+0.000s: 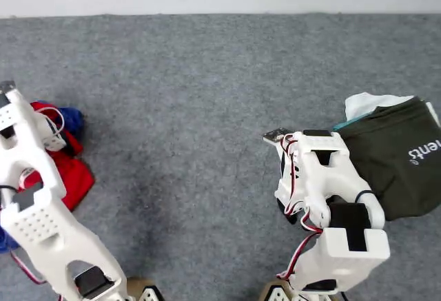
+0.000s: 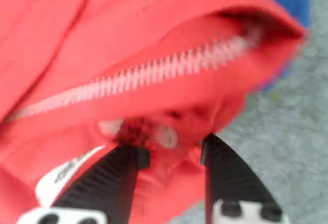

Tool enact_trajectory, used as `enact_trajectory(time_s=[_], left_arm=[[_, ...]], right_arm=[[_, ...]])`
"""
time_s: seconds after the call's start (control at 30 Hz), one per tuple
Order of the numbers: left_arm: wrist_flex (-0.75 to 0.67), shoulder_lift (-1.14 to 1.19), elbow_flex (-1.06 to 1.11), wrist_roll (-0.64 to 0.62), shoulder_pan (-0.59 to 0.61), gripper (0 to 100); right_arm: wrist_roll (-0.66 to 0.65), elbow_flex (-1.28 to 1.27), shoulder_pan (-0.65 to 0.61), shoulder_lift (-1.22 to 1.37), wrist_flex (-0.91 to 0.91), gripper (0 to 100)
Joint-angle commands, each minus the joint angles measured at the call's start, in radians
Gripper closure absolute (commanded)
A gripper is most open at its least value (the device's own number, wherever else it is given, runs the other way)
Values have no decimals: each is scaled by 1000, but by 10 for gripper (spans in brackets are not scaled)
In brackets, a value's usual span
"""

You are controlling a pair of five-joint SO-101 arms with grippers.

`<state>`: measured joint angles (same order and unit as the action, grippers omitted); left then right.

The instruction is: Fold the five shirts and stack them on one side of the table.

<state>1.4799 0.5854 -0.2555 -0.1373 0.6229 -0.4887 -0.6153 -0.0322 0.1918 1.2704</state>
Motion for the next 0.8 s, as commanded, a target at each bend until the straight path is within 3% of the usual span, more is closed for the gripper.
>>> enact_trajectory(time_s=[0.0,0.1,0.23,0.5,0.77], left_arm=[[-3,54,-74,-8,5,823],[55,89,-143,-8,2,851],[138,97,-239,-8,2,992],[278,91,-367,-8,0,988],[278,-68,-325,-3,-69,988]], right_arm=[[-28,-25,-15,16,-70,680],[-28,-25,-15,16,-70,680],[-28,-25,-15,16,-70,680],[-28,-25,-15,16,-70,680],[-28,-25,-15,16,-70,680]])
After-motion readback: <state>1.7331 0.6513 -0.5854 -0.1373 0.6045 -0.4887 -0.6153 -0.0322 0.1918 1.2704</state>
